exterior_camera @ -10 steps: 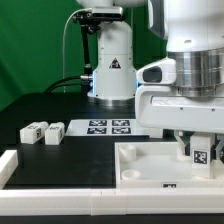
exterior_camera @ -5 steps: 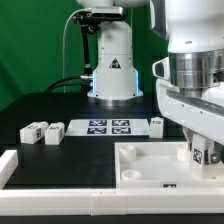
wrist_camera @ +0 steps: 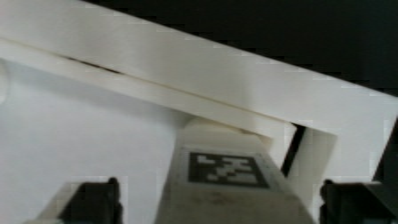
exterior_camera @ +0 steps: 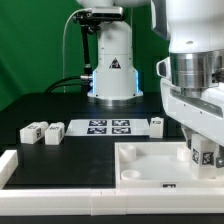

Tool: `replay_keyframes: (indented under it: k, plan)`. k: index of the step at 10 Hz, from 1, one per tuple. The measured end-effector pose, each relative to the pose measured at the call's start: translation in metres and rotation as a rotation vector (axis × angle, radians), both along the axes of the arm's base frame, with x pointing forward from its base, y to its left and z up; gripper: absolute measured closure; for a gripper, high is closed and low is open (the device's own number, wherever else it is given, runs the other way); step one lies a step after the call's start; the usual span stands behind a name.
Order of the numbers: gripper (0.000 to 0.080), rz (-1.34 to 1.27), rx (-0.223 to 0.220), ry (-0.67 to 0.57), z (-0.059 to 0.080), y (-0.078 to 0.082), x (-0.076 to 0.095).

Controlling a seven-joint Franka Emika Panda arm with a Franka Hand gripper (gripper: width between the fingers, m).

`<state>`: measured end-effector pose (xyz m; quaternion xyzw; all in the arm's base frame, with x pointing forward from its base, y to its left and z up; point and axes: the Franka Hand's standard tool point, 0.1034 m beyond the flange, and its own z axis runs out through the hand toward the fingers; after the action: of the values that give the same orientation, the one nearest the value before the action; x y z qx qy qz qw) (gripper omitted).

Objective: Assemble one leg

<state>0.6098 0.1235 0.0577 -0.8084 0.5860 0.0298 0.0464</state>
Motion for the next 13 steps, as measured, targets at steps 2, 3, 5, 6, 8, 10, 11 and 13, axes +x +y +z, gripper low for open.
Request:
replay_keyframes:
  k: [2,3,5,6,8,10,11,13]
  plan:
    - [0.0162,0.243,-0.003,-0.027,-0.0003,0.0002,-0.0004]
    - [0.0153,0.334,-0.003,-0.036,-0.0005,0.0013,-0.0008]
    - [0.0153,0.575,-0.006,-0.062,-0.0006,0.0040,-0.0014]
    - [0.0150,0.711,-0.006,-0.076,-0.0005,0.0038,-0.0014]
    - [0.0150,0.907,-0.010,-0.097,-0.0003,0.0035,-0.0010]
    - [0.0150,1.155,-0.029,-0.119,-0.0001,0.0020,0.0000]
    - [0.0150,1.187,-0.029,-0.122,-0.0001,0.0015,0.0001]
    - [0.0238,1.187,-0.029,-0.122,-0.0001,0.0014,0.0001]
